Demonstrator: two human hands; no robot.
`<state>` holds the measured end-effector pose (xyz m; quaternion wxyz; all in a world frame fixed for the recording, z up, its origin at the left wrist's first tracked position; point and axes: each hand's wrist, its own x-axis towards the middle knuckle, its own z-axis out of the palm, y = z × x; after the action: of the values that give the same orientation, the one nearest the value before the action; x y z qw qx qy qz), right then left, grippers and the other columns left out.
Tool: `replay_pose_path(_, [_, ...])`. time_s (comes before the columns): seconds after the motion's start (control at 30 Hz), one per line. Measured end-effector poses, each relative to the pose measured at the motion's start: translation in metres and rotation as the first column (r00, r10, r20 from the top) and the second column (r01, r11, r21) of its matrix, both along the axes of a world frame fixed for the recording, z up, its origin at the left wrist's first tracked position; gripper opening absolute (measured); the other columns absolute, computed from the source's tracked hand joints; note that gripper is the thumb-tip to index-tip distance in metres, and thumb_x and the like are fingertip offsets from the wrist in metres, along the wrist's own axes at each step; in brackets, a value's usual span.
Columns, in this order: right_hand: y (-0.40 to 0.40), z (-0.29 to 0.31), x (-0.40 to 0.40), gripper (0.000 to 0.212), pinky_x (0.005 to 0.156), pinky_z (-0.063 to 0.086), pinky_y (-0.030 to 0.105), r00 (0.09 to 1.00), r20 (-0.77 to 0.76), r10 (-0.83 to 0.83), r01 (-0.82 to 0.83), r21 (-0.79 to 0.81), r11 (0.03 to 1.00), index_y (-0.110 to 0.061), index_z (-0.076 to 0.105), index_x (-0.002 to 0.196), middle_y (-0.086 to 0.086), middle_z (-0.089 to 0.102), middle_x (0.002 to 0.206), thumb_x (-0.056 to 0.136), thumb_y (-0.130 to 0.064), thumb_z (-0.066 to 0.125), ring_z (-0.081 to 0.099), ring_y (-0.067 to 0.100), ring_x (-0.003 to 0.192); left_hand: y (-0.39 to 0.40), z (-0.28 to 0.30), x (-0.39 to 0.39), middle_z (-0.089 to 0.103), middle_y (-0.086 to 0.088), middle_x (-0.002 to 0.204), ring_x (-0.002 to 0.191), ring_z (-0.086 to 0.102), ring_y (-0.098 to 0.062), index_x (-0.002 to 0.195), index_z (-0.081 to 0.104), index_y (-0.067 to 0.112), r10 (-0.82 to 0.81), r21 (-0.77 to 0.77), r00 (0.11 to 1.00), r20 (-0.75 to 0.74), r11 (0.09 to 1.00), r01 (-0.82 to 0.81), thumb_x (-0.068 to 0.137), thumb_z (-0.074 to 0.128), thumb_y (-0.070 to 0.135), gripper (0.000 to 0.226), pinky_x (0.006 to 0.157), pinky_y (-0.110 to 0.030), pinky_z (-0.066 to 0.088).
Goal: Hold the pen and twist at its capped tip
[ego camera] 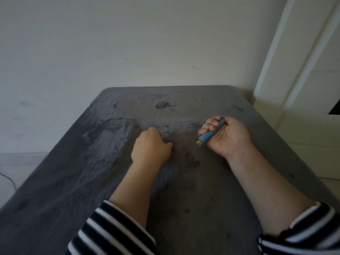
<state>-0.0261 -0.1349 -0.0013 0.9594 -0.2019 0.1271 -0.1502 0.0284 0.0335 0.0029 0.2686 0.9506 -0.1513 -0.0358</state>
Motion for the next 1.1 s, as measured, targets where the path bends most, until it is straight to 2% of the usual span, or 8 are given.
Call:
replay_pose_path(0.17, [0.0, 0.0, 0.001, 0.008, 0.052, 0.026, 0.027, 1.0, -0.008, -0.022, 0.022, -0.009, 1.0, -0.015, 0.036, 0.057, 0.0, 0.037, 0.041, 0.065, -0.017, 0.036, 0.035, 0.015, 0.031, 0.002, 0.006, -0.003, 0.061, -0.013, 0.108, 0.093, 0.056, -0.03, 0.096, 0.054, 0.011, -0.002, -0.003, 1.0, 0.017, 1.0, 0.002, 0.088, 0.053, 0.029, 0.02, 0.08, -0.043, 0.051])
replay_pose_path(0.33, [-0.001, 0.0, 0.001, 0.005, 0.052, 0.025, 0.026, 0.997, -0.019, -0.078, 0.077, -0.019, 0.997, -0.017, 0.033, 0.058, -0.001, 0.035, 0.041, 0.063, -0.016, 0.035, 0.033, 0.014, 0.032, -0.003, 0.008, -0.007, 0.062, -0.006, 0.111, 0.102, 0.058, -0.023, 0.124, 0.058, 0.02, -0.186, -0.24, 0.979, -0.083, 0.957, 0.161, 0.087, 0.052, 0.018, 0.037, 0.089, -0.03, 0.045])
replay_pose_path(0.43, [-0.004, -0.001, 0.0, 0.016, 0.052, 0.027, 0.026, 0.993, -0.017, -0.117, 0.117, 0.018, 0.993, -0.017, 0.034, 0.058, -0.001, 0.036, 0.041, 0.073, -0.015, 0.033, 0.033, 0.013, 0.033, -0.007, 0.01, -0.012, 0.059, -0.002, 0.092, 0.075, 0.054, -0.015, 0.123, 0.059, 0.024, -0.303, -0.39, 0.935, -0.186, 0.896, 0.213, 0.087, 0.052, 0.013, 0.038, 0.072, -0.026, 0.047])
replay_pose_path(0.5, [-0.006, -0.001, 0.001, 0.025, 0.053, 0.028, 0.026, 0.99, -0.013, -0.141, 0.141, 0.046, 0.989, -0.017, 0.034, 0.058, -0.001, 0.037, 0.041, 0.082, -0.016, 0.029, 0.033, 0.013, 0.033, -0.009, 0.009, -0.013, 0.057, 0.004, 0.079, 0.061, 0.048, -0.008, 0.122, 0.06, 0.026, -0.355, -0.399, 0.911, -0.208, 0.881, 0.253, 0.088, 0.051, 0.011, 0.038, 0.055, -0.014, 0.043])
replay_pose_path(0.6, [-0.006, 0.0, 0.001, 0.015, 0.053, 0.028, 0.026, 0.986, 0.019, -0.165, 0.164, 0.056, 0.985, -0.017, 0.033, 0.058, -0.001, 0.037, 0.04, 0.072, -0.014, 0.032, 0.033, 0.014, 0.032, -0.01, 0.01, -0.016, 0.054, 0.009, 0.069, 0.05, 0.048, -0.001, 0.122, 0.06, 0.025, -0.413, -0.43, 0.878, -0.24, 0.856, 0.285, 0.088, 0.05, 0.008, 0.039, 0.044, -0.005, 0.036])
replay_pose_path(0.7, [-0.008, -0.001, 0.001, 0.026, 0.054, 0.027, 0.026, 0.984, 0.022, -0.175, 0.172, 0.081, 0.982, -0.017, 0.033, 0.058, -0.001, 0.036, 0.041, 0.083, -0.015, 0.028, 0.033, 0.013, 0.033, -0.01, 0.011, -0.018, 0.055, 0.008, 0.065, 0.049, 0.049, 0.003, 0.121, 0.061, 0.025, -0.452, -0.467, 0.853, -0.263, 0.833, 0.297, 0.087, 0.05, 0.009, 0.039, 0.05, -0.009, 0.039])
replay_pose_path(0.87, [-0.008, -0.001, 0.001, 0.028, 0.054, 0.028, 0.027, 0.984, 0.031, -0.174, 0.17, 0.094, 0.981, -0.018, 0.032, 0.058, -0.001, 0.036, 0.04, 0.085, -0.015, 0.025, 0.033, 0.013, 0.032, -0.011, 0.01, -0.019, 0.057, -0.001, 0.074, 0.072, 0.047, -0.016, 0.119, 0.062, 0.026, -0.479, -0.503, 0.831, -0.283, 0.812, 0.297, 0.087, 0.052, 0.01, 0.037, 0.066, -0.024, 0.042])
replay_pose_path(1.1, [-0.008, -0.001, 0.002, 0.036, 0.054, 0.028, 0.026, 0.981, 0.014, -0.192, 0.189, 0.114, 0.975, -0.017, 0.033, 0.058, -0.001, 0.036, 0.041, 0.092, -0.019, 0.02, 0.032, 0.013, 0.033, -0.012, 0.01, -0.02, 0.056, -0.001, 0.075, 0.064, 0.047, -0.008, 0.119, 0.063, 0.02, -0.483, -0.533, 0.829, -0.282, 0.797, 0.283, 0.088, 0.054, 0.011, 0.034, 0.061, -0.014, 0.044])
